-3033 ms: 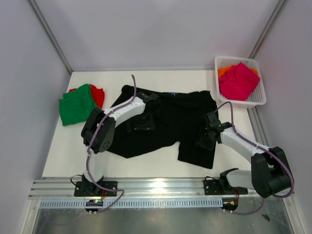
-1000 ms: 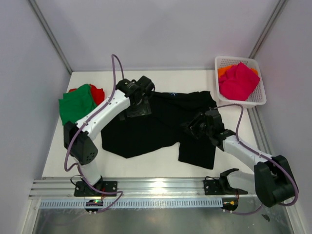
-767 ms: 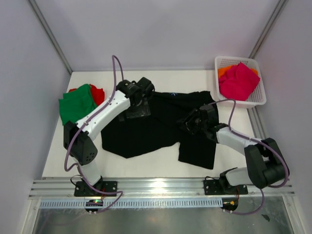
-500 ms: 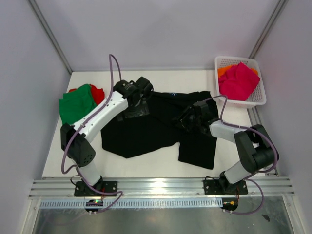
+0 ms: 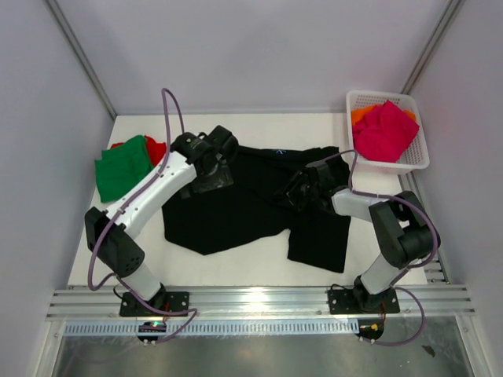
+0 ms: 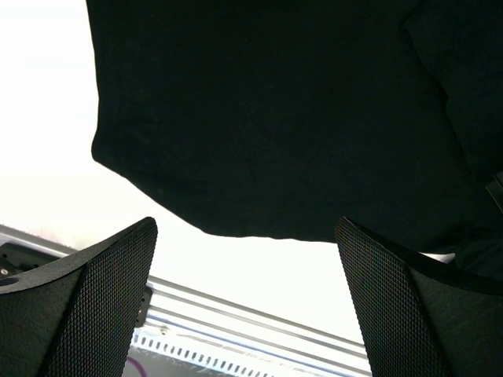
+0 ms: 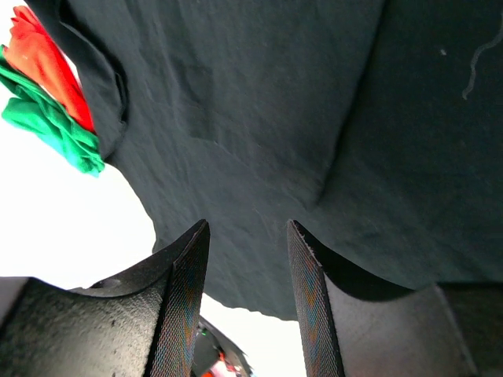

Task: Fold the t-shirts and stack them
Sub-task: Flatten out the tshirt

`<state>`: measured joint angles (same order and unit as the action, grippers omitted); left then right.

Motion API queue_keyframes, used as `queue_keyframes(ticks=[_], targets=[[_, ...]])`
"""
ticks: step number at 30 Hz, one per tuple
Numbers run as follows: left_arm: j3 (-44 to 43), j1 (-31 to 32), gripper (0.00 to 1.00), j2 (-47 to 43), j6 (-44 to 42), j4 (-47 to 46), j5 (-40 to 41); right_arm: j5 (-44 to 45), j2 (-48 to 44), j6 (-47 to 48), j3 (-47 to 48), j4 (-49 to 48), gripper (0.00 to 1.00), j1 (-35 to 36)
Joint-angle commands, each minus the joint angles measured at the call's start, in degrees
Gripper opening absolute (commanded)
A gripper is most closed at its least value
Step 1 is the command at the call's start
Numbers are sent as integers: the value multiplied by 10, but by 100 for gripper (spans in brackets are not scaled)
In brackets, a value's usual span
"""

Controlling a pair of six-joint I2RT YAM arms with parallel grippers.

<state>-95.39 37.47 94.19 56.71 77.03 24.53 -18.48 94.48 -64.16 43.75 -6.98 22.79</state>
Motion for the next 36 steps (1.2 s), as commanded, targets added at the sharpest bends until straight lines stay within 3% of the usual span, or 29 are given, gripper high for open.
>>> queue_keyframes(ticks=[1, 11, 14, 18, 21, 25, 31, 36], targets=[[9, -3, 98, -16, 19, 29, 9, 1, -32, 35, 13, 34, 49, 5], [11, -4, 98, -4, 22, 37, 12, -1, -10, 45, 18, 52, 49, 5], [67, -4, 98, 6, 32, 50, -3, -2, -11, 56, 22, 66, 49, 5], [161, -3, 97, -4, 45, 1, -38, -8, -15, 71, 25, 62, 49, 8], [186, -3, 97, -8, 57, -19, -40, -17, -14, 93, 40, 49, 49, 23], [171, -3, 97, 7, 54, -17, -44, -23, 9, 115, 80, 66, 49, 50], [145, -3, 97, 10, 49, -6, -34, -27, 34, 87, 66, 42, 49, 56], [146, -3, 97, 7, 46, -2, -28, -4, 16, 101, 68, 112, 49, 56]])
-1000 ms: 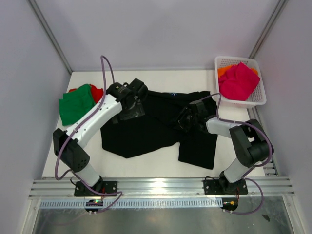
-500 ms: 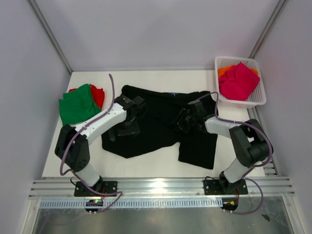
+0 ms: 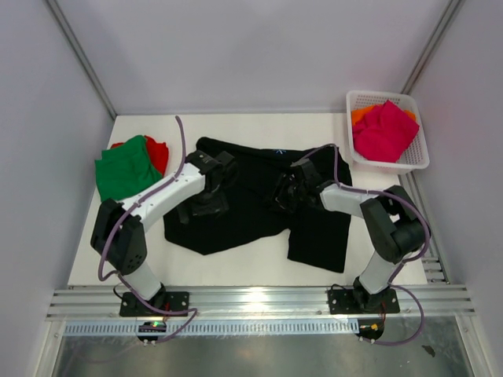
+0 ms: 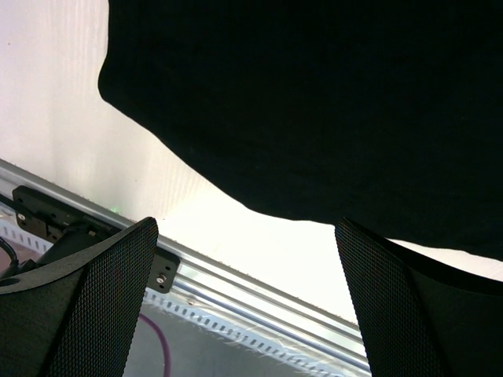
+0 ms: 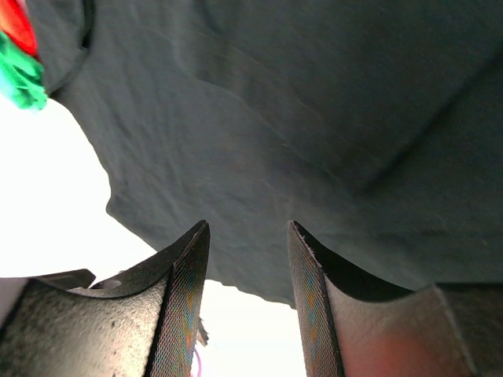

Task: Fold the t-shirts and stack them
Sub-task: Flatten out the tshirt

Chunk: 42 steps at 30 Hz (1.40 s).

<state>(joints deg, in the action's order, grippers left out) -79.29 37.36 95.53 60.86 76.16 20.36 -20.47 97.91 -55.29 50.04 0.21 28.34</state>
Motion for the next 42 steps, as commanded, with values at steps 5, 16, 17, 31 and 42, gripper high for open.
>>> queue_keyframes(ticks=[5, 16, 17, 31, 42], targets=[[-9, -3, 97, -4, 6, -1, 6, 70, -60, -7, -33, 63, 49, 1], [1, -3, 97, -19, -3, 5, 17, 89, -29, -47, -44, 22, 49, 1], [3, -2, 97, -22, -3, 6, 19, 90, -27, -46, -43, 20, 49, 1], [9, -2, 97, -28, -2, 4, 21, 89, 2, -38, 13, 36, 49, 1], [7, -2, 97, -25, -2, 3, 19, 90, 8, -36, 14, 37, 49, 1]])
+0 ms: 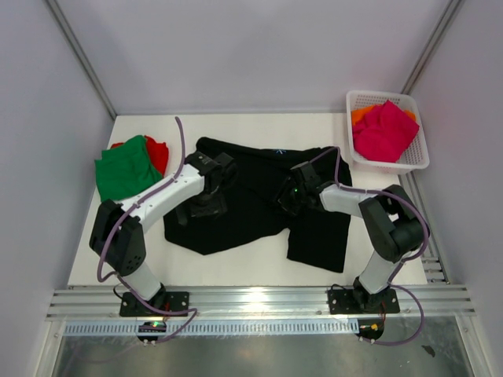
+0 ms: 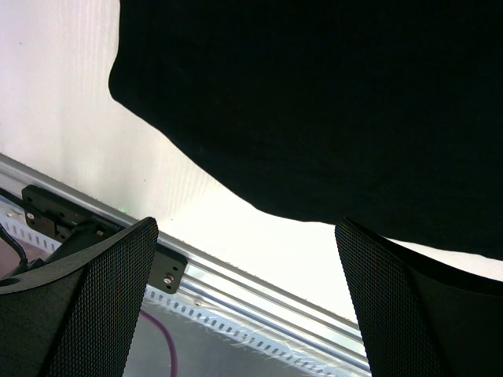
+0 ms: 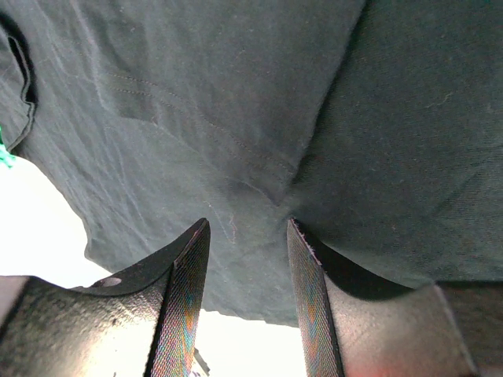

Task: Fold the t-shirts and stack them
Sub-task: Flatten out the tshirt

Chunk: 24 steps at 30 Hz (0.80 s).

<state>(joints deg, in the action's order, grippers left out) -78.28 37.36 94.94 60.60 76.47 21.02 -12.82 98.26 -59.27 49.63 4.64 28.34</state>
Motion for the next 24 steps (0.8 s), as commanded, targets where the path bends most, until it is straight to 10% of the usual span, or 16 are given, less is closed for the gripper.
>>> queue_keyframes(ticks=[1, 24], targets=[[-3, -2, 97, -21, 0, 0, 13, 14, 5, 3, 17, -8, 49, 1], [-4, -2, 97, -29, 2, 11, 19, 68, 33, 39, 70, 18, 48, -26]])
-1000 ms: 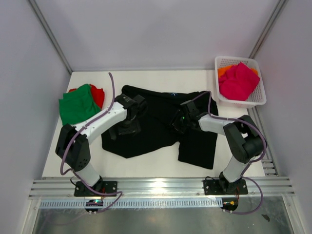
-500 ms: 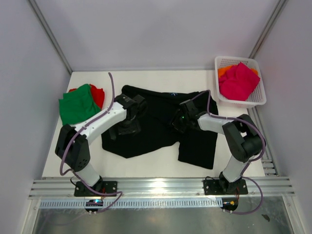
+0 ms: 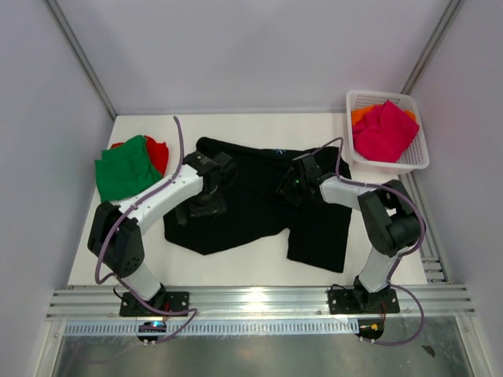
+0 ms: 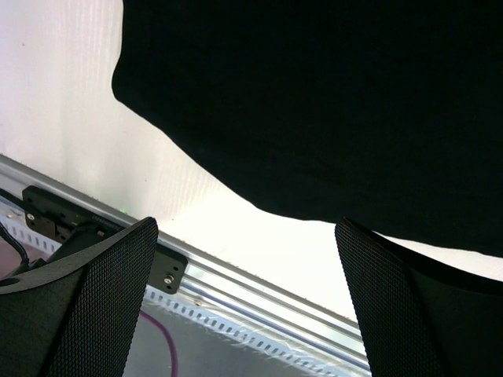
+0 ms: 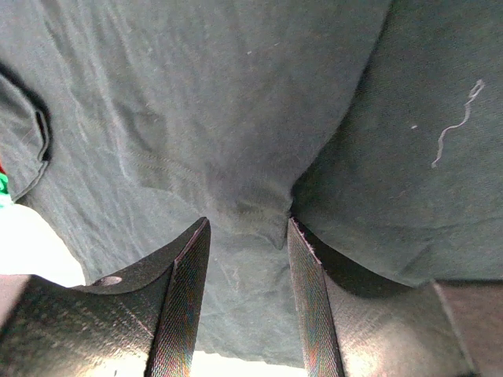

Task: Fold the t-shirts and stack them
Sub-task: Flatten out the tshirt

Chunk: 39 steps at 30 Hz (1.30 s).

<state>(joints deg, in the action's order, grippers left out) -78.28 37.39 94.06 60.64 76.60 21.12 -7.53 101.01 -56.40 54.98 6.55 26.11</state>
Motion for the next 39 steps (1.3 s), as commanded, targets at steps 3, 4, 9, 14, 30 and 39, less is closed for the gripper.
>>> queue_keyframes(ticks=[3, 4, 9, 14, 30, 39], targets=[[-7, -2, 97, -17, 1, 11, 19, 15, 3, 11, 13, -4, 47, -4], [-8, -2, 97, -15, 1, 11, 18, 14, 3, 12, 10, -7, 44, -5], [-12, -2, 97, -16, 0, 14, 21, 5, 6, 16, 6, -16, 14, -7], [-9, -2, 97, -18, 1, 15, 23, 3, 5, 23, 6, -23, 3, -8], [-2, -2, 97, -17, 3, 7, 17, 23, 2, 38, 116, -26, 3, -91], [8, -3, 97, -15, 4, -5, 15, 33, 28, 67, 251, 0, 3, -153]])
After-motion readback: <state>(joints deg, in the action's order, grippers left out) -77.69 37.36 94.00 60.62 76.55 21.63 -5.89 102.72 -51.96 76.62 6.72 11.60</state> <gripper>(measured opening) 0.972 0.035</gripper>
